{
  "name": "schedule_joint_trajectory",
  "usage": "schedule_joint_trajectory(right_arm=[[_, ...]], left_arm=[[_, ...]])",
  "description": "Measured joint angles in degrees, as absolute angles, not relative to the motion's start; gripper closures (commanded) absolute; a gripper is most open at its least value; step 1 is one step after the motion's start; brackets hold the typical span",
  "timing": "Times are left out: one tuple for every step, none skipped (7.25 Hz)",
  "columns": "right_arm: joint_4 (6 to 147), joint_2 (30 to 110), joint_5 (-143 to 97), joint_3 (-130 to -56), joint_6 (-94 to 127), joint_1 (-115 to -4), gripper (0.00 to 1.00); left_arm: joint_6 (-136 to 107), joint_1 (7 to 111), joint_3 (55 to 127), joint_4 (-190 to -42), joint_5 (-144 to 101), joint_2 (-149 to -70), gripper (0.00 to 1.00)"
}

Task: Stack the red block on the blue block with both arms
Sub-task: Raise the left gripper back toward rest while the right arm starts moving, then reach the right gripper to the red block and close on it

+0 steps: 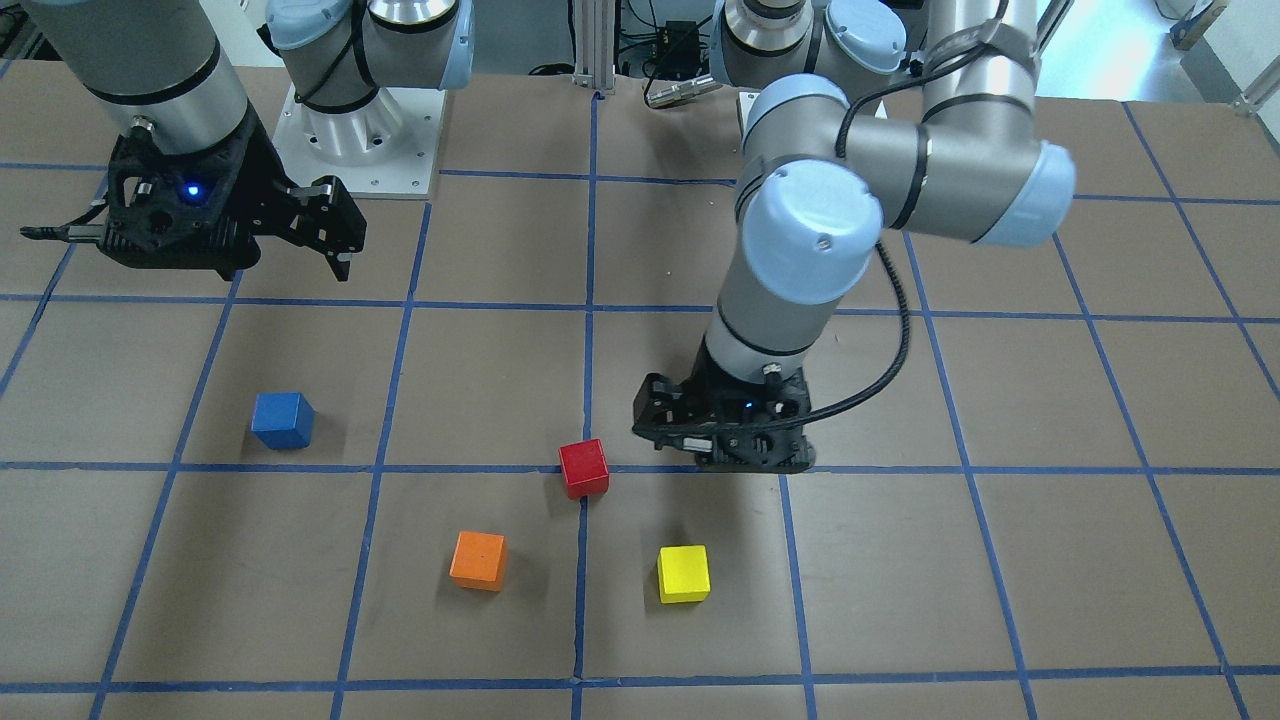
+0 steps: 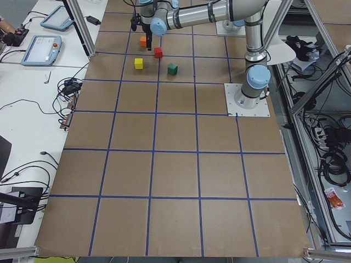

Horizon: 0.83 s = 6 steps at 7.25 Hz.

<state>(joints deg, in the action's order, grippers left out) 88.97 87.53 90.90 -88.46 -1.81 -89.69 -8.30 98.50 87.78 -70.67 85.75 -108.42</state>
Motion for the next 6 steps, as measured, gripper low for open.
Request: schedule_joint_trajectory(right_arm=[[89.2, 87.1, 90.9, -88.3, -1.8, -89.8, 0.0], [89.8, 86.3, 90.9, -88.0, -1.7, -90.1, 0.0], [91.4, 85.3, 90.8, -87.7, -1.8, -90.8, 0.0], [93.7, 84.0, 90.6, -87.6, -1.7, -92.6, 0.0], [96.6, 82.2, 90.5, -87.5, -1.6, -95.4, 0.0], [100.3, 80.0, 90.4, -87.5, -1.3, -98.5, 0.0]], left_arm=[[-4.6, 95.8, 87.7, -74.6, 86.5, -105.0, 0.0], [-1.8, 93.4, 87.4, -78.4, 87.5, -101.8, 0.0], [-0.3, 91.9, 86.7, -82.3, 88.0, -98.8, 0.0], [2.3, 91.3, 86.2, -85.1, 88.7, -96.0, 0.0], [6.1, 91.0, 86.2, -86.4, 90.1, -93.6, 0.0], [9.0, 90.5, 86.4, -87.0, 91.4, -92.0, 0.0]])
